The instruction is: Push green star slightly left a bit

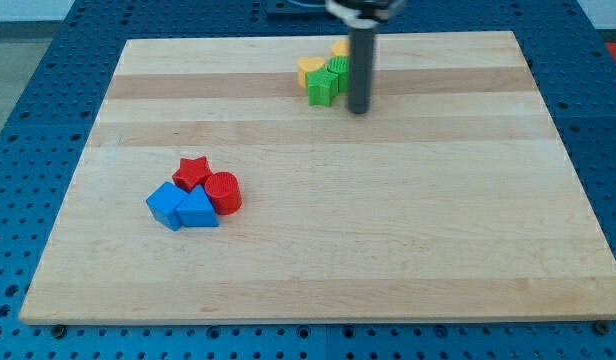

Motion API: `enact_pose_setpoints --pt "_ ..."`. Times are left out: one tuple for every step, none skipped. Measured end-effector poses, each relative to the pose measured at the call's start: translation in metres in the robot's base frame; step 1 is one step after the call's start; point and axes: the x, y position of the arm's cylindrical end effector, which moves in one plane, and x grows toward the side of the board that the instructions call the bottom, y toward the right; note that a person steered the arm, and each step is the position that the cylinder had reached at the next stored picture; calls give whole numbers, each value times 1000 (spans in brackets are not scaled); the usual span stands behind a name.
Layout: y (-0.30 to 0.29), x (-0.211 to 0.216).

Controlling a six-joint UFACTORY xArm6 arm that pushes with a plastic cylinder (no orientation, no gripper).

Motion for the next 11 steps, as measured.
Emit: enact_pose_setpoints --pt "21 0" --pt "11 -21" --pt "8 -21" --pt "-13 -21" --pt "-31 -19" --pt "-46 -16" --pt "-59 -14" --pt "-71 -11" --pt "-62 -3" --pt "10 5" --pt "65 -29"
